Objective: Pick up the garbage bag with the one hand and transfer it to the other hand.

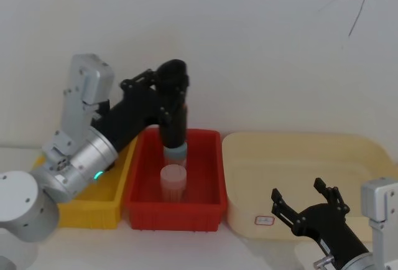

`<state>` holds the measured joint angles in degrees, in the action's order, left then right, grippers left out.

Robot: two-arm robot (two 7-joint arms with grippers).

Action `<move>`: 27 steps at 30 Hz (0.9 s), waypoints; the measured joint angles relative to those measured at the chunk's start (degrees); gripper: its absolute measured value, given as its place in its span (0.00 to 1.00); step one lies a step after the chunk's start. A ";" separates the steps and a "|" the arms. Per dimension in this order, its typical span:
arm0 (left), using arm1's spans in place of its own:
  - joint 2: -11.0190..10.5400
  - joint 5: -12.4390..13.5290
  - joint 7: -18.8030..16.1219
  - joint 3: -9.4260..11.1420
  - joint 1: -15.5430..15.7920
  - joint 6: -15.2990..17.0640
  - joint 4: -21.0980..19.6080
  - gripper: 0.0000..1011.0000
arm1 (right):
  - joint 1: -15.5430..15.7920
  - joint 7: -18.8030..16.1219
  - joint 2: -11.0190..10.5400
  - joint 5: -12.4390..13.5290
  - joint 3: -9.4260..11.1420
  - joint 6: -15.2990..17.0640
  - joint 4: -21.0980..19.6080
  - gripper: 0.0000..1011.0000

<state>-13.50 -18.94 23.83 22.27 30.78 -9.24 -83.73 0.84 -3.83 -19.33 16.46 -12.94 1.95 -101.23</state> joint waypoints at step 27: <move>4.87 -13.12 11.98 4.77 2.19 6.52 3.71 0.37 | 0.00 0.00 0.00 0.00 0.00 0.00 0.00 0.99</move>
<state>-8.63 -32.06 35.81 27.04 32.96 -2.72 -80.02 0.84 -3.83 -19.34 16.46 -12.94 1.95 -101.23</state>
